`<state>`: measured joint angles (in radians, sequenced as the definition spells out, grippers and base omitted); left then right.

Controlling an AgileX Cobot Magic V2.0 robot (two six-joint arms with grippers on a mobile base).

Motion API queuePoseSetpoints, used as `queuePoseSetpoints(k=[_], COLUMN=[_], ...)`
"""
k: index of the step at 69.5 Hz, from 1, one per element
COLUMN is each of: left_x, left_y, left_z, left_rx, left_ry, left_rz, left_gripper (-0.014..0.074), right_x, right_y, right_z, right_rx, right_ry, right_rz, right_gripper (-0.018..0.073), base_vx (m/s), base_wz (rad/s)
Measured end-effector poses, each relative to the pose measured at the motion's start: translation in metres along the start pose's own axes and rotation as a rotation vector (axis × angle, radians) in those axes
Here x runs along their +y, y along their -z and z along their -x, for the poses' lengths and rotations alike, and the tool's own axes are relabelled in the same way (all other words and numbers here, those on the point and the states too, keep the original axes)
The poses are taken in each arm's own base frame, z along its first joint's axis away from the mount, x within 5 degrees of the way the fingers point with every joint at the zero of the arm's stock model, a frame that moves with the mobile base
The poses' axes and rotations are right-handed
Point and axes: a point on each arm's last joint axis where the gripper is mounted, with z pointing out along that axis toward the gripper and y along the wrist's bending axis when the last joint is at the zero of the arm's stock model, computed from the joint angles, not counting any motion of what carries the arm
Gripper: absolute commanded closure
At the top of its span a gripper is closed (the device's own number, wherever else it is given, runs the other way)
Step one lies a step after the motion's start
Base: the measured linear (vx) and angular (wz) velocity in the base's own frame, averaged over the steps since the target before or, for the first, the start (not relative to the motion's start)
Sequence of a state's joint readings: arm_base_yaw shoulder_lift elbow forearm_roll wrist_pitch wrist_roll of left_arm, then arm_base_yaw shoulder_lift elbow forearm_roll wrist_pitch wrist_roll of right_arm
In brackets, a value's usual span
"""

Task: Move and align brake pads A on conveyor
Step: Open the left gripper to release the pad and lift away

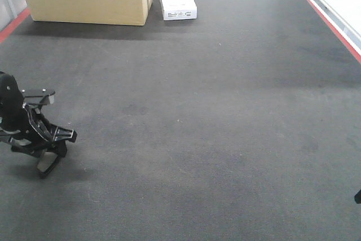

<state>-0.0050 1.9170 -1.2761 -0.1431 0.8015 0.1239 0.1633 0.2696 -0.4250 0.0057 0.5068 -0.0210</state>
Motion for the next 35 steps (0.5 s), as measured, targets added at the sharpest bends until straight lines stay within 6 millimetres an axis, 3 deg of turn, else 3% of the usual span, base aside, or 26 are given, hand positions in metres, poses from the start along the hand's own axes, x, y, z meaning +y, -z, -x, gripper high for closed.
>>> queuePoseSetpoints(k=[7,20,35], left_x=[-0.002,-0.009,-0.016], left_y=[0.021,0.079,0.142], left_z=[0.001,-0.005,-0.049], left_rx=[-0.054,-0.178,-0.374], left_ry=[-0.010,-0.060,-0.105], left_rz=[0.001,0.004,0.024], left_gripper=[0.0147,0.0147,0.0147], right_x=[0.000,0.000,0.000], right_y=[0.000,0.000,0.000], right_z=[0.000,0.000,0.000], right_rx=[0.000,0.000,0.000], right_ry=[0.000,0.000,0.000], right_rz=[0.000,0.000,0.000], right_gripper=[0.0566,0.0566,0.0566], base_vx=[0.00,0.00,0.00], base_wz=[0.00,0.00,0.00])
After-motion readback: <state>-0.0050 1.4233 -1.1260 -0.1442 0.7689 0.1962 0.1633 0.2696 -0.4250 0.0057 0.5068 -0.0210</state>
